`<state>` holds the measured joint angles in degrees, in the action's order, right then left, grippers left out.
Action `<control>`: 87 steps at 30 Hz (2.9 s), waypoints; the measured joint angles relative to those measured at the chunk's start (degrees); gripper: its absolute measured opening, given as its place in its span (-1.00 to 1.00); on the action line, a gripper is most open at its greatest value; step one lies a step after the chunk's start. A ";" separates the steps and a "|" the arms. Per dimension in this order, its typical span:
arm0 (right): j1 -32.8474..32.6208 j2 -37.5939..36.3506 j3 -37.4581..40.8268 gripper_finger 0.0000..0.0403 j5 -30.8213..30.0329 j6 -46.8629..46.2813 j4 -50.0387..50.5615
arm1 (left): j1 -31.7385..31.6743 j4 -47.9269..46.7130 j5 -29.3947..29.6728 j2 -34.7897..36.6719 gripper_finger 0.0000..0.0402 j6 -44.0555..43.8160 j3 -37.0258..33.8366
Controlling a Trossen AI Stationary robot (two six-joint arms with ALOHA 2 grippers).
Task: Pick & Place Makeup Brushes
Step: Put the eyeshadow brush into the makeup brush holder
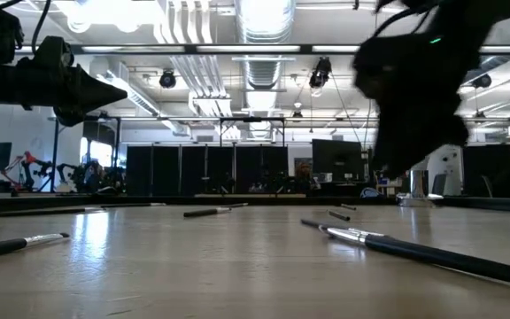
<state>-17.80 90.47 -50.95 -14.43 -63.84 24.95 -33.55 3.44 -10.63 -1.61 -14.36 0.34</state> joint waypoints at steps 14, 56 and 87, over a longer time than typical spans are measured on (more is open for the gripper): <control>8.63 20.69 -17.07 -0.31 11.87 11.99 2.18 | 0.01 0.75 0.67 -0.72 -1.00 -10.58 0.00; 12.96 24.94 -23.45 -0.95 13.77 19.48 7.87 | 4.18 1.21 -12.65 -12.66 -0.68 -15.21 0.00; 21.64 13.76 -23.29 -0.96 4.96 34.74 -49.43 | 13.48 17.49 -9.38 -18.14 -0.36 -21.36 0.00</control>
<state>3.84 104.22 -74.24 -9.48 -29.10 -24.48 -20.07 20.94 -20.02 -19.75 -35.72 0.34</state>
